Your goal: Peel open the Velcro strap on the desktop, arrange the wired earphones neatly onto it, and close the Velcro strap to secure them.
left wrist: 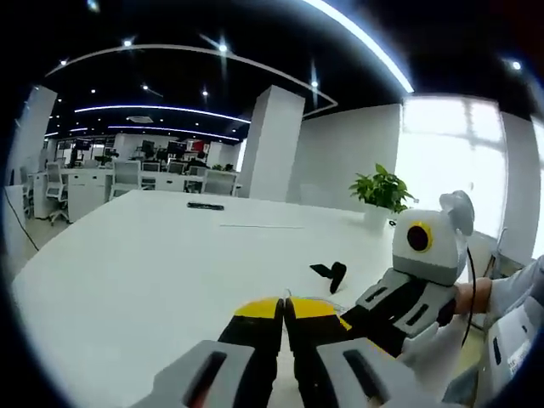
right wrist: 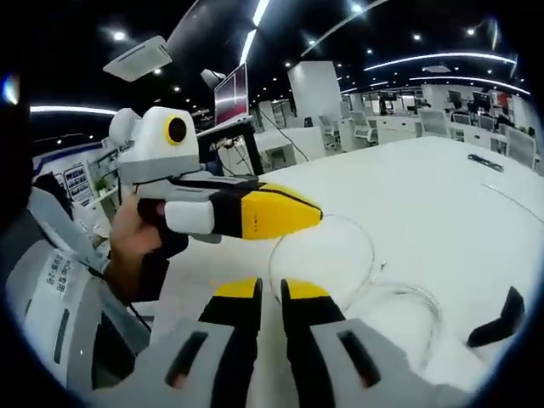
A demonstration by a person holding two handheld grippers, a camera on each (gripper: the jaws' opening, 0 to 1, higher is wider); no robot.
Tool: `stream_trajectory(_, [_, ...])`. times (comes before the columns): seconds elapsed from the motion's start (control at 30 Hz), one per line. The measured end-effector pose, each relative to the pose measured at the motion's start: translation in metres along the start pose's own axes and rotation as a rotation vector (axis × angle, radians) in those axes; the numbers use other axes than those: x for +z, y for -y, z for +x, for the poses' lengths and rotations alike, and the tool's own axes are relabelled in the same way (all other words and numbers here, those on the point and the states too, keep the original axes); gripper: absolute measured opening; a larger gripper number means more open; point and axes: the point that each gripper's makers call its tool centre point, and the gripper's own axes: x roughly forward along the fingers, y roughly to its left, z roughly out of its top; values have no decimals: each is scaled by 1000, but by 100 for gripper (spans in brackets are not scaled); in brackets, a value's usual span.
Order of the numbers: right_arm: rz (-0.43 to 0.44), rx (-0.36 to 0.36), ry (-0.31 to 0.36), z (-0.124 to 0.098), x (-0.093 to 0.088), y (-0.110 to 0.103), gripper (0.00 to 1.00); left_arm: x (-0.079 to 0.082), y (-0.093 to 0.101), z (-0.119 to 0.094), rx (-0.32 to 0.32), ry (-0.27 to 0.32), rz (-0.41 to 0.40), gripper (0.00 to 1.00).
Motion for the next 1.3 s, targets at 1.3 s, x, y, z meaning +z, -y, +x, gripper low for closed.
stream_trajectory(1.3, [223,55,137,-75,7,83,4,14,36,55,-310,18,-139,8])
